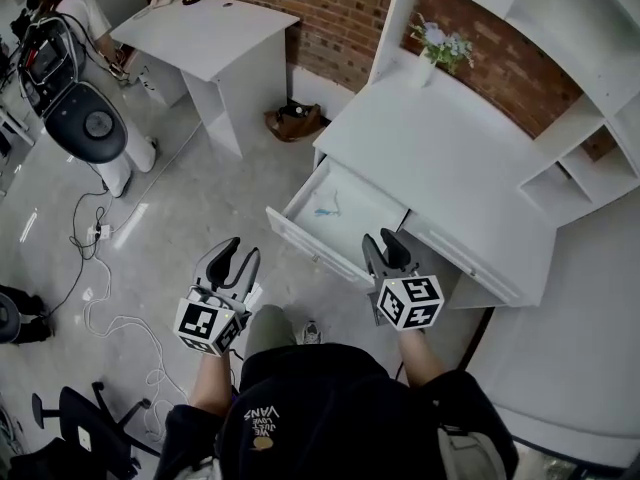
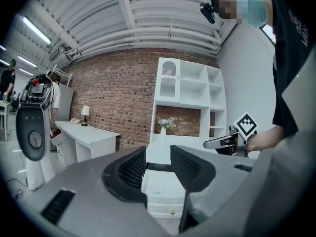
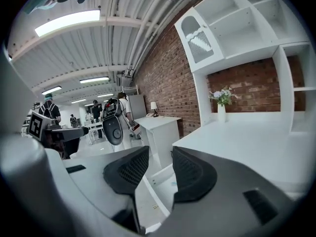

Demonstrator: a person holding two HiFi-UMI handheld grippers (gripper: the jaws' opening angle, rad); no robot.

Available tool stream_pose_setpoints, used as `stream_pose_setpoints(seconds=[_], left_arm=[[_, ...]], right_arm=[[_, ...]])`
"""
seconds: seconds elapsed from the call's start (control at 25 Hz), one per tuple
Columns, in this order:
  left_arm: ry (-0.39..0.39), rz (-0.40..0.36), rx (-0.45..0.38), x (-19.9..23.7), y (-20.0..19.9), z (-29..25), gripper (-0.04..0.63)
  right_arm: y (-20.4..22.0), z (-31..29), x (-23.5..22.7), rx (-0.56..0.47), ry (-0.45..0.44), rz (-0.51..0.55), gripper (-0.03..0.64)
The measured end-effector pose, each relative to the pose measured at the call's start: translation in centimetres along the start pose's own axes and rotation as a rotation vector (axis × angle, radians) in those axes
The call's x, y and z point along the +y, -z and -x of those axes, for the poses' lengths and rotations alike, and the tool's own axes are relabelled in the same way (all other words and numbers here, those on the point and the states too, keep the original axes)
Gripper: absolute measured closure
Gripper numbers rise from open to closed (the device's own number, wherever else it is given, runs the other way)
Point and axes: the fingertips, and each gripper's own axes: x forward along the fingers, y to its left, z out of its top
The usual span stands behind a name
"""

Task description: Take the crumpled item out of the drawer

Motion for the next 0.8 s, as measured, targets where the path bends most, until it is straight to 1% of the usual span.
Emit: stream_pose_setpoints(seconds=[0.24, 0.48, 0.64, 0.8], left_arm=[[0.023, 0.020, 0.012, 3.1, 0.8, -3.2, 0.460], [0.098, 0.022, 0.039, 6.5, 0.9, -7.9, 0.460], [0.148, 0.011, 0.084, 8.8, 1.4, -10.9, 0.460], [0.201, 0.019, 0.119, 10.5, 2.5, -13.6, 0.460]], right_arm=[[1.1, -4.8, -1.1, 0.058, 0.015, -0.010, 0.488], [1.8, -9.6, -2.6, 0.101, 0.072, -0.029, 0.488], [2.4, -12.8, -3.9, 0.136, 0.113, -0.053, 0.485], [4.1, -15.8, -5.3, 0.184, 0.157, -0.059, 0.480]])
